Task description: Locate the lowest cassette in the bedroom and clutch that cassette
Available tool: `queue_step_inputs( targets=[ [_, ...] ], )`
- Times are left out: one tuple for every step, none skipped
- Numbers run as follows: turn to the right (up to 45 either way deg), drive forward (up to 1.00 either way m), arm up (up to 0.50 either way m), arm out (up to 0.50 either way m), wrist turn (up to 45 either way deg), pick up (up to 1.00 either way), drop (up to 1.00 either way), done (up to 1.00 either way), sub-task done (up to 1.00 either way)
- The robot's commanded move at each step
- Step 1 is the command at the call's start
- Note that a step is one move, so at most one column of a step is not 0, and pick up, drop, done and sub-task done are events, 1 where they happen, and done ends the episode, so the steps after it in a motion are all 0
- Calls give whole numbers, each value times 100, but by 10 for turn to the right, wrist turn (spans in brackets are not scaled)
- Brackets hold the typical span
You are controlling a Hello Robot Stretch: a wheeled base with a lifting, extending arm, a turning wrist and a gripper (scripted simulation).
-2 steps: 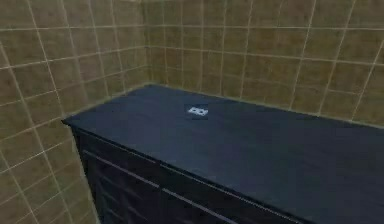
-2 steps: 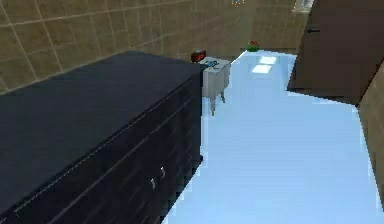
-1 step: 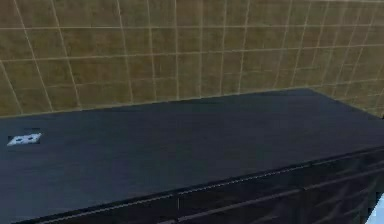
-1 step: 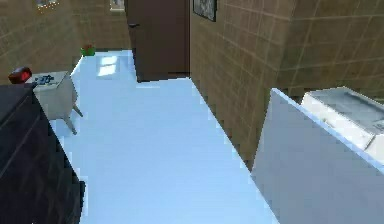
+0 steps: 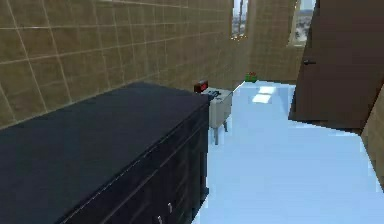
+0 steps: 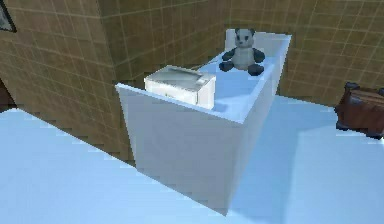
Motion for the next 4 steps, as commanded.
queue_step_inputs(
  targets=[
    [330, 0, 0, 0, 0, 0, 0, 0, 0],
    [0, 100, 0, 0, 0, 0, 0, 0, 0],
    [30, 0, 0, 0, 0, 0, 0, 0, 0],
    [0, 50, 0, 0, 0, 0, 0, 0, 0]
  ],
)
